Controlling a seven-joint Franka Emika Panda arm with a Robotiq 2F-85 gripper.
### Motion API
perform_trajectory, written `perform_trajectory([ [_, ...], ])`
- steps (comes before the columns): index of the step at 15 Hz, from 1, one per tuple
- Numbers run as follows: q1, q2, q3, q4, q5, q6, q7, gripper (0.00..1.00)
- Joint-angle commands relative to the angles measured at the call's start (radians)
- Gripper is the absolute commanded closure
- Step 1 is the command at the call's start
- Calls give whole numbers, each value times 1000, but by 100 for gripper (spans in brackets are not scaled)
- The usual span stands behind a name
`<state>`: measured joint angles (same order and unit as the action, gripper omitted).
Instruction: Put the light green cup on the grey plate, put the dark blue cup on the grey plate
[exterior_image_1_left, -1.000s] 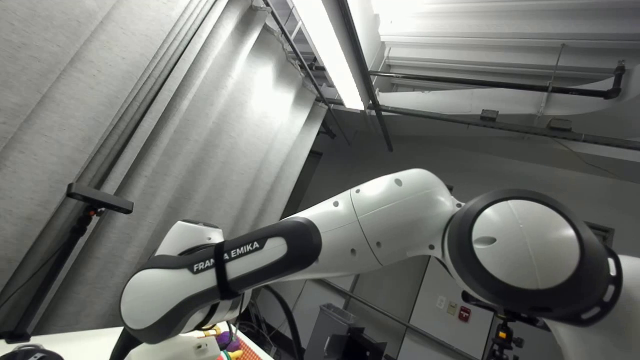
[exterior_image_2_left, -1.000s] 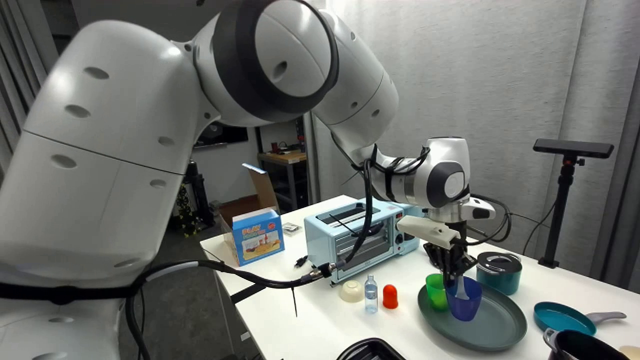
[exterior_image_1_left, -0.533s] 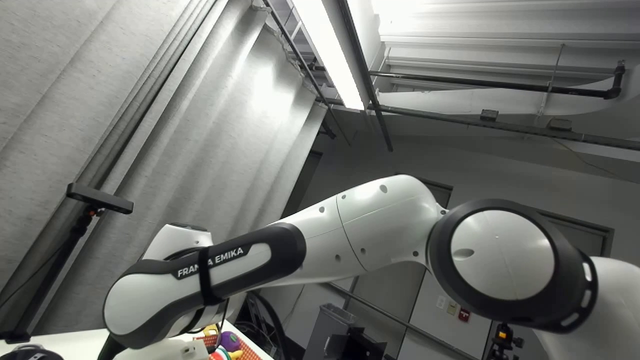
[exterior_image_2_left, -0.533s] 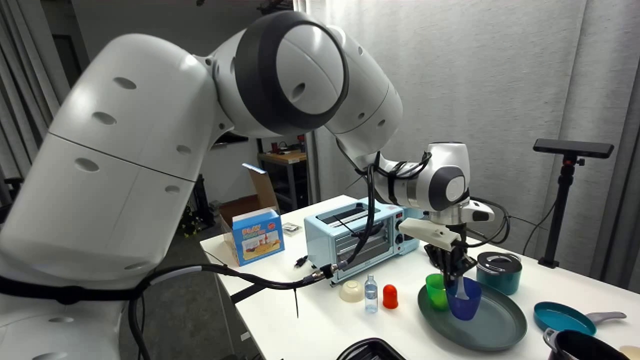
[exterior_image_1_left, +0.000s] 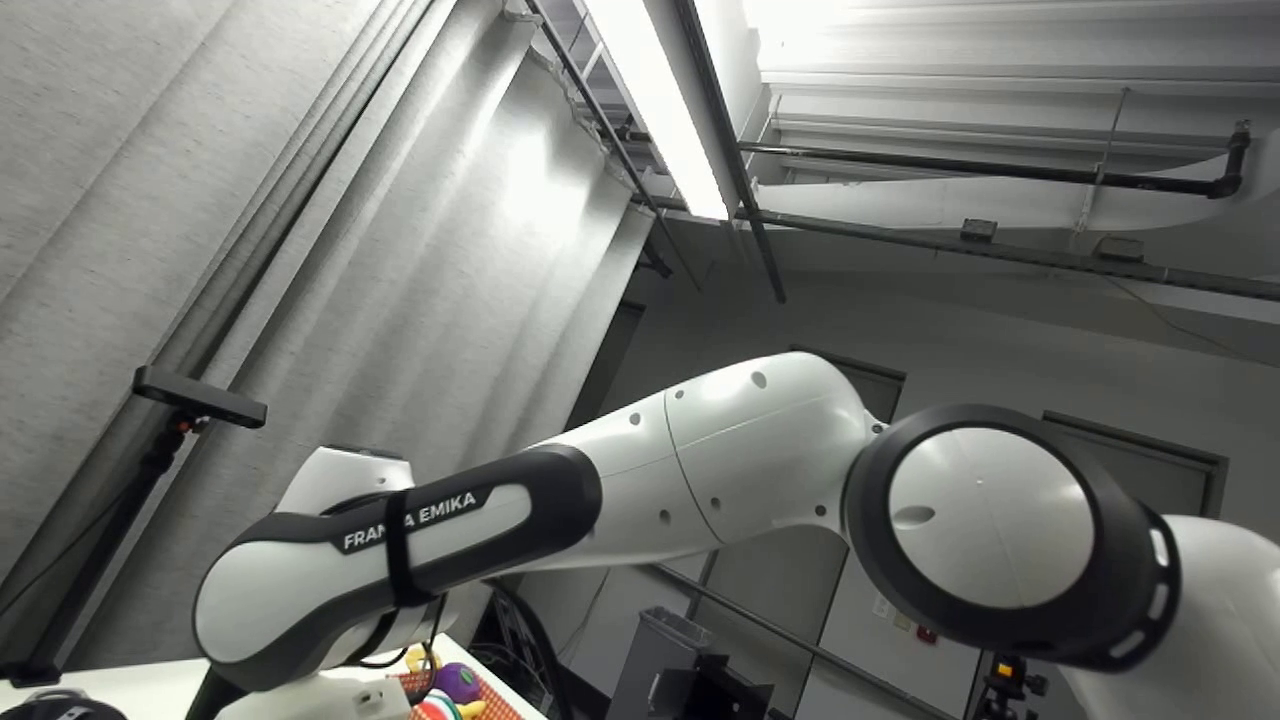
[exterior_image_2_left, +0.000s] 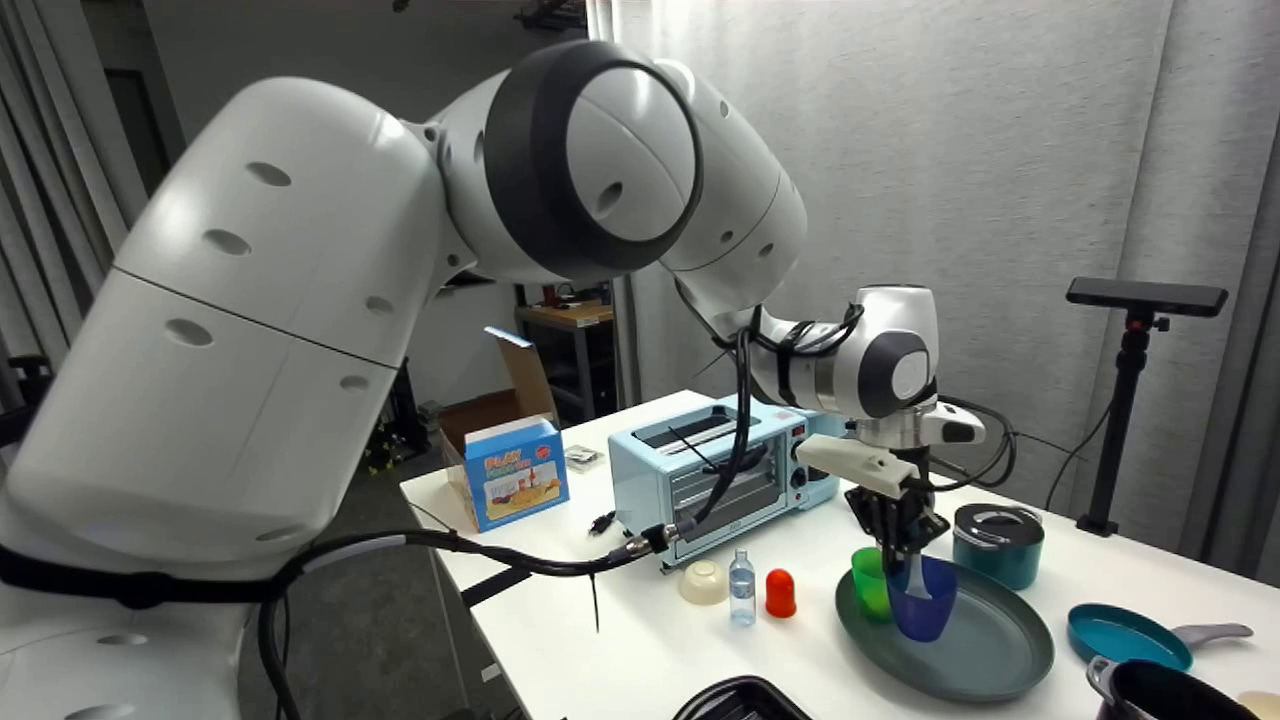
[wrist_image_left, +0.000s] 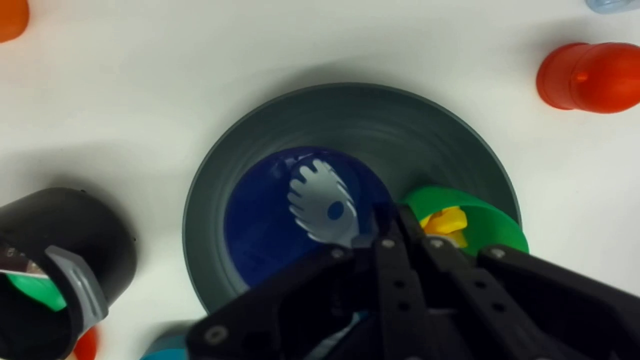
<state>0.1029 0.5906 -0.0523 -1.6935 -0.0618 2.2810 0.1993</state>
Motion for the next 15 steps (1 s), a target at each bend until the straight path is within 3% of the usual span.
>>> perform_trajectory([
  [1, -7, 19, 11, 53, 9, -65, 9, 99],
  [15, -8, 23, 13, 68, 19, -86, 16, 99],
])
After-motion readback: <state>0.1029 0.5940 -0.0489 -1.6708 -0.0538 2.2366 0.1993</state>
